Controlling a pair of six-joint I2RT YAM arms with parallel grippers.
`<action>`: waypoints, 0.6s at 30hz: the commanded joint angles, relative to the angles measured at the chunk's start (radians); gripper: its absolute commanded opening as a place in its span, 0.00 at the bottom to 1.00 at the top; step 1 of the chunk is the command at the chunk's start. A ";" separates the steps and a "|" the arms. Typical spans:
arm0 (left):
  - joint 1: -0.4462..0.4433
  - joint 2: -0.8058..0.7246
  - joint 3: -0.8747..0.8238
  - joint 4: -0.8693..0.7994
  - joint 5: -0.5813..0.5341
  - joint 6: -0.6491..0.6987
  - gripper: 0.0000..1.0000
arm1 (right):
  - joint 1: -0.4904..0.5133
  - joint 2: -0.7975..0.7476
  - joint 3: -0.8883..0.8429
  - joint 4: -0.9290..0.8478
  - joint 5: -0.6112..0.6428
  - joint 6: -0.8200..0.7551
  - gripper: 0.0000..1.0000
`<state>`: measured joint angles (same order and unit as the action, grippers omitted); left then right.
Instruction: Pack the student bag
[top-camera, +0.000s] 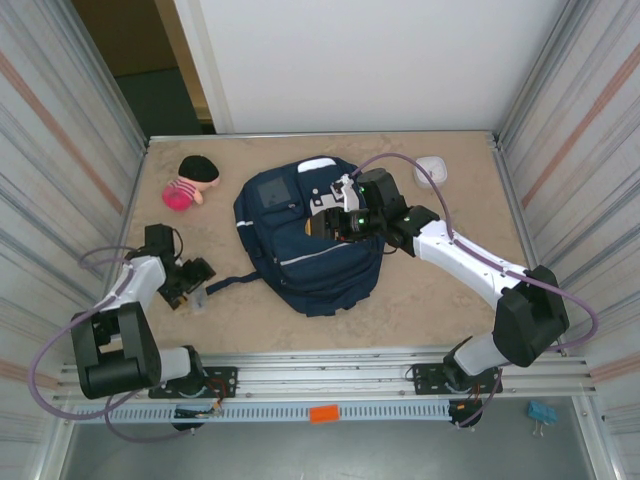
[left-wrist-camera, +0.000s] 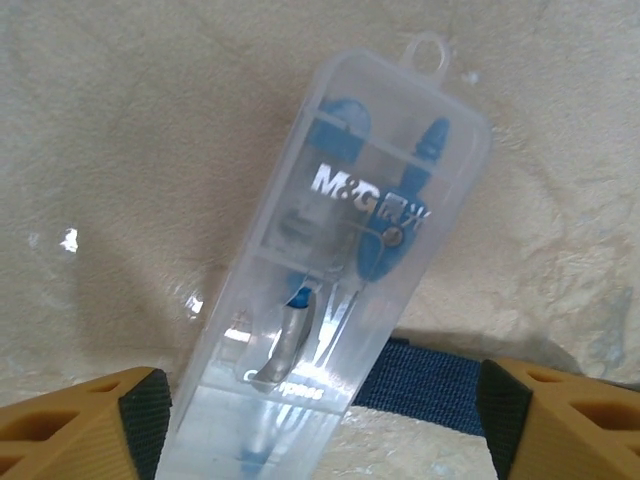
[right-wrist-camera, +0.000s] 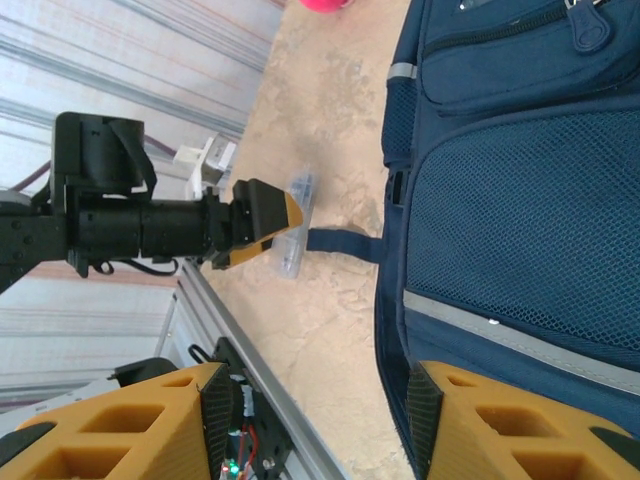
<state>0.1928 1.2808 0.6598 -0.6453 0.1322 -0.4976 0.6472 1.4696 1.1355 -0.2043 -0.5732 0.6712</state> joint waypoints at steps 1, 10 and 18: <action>-0.012 -0.017 -0.011 -0.044 -0.055 -0.014 0.80 | 0.012 0.011 0.033 -0.004 -0.001 -0.027 0.51; -0.089 0.033 0.011 -0.058 -0.136 -0.064 0.77 | 0.013 0.001 0.031 -0.011 0.010 -0.032 0.51; -0.126 0.112 0.037 -0.047 -0.189 -0.073 0.68 | 0.014 -0.006 0.030 -0.024 0.013 -0.041 0.51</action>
<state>0.0765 1.3701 0.6701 -0.6811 -0.0074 -0.5545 0.6544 1.4696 1.1355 -0.2123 -0.5728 0.6640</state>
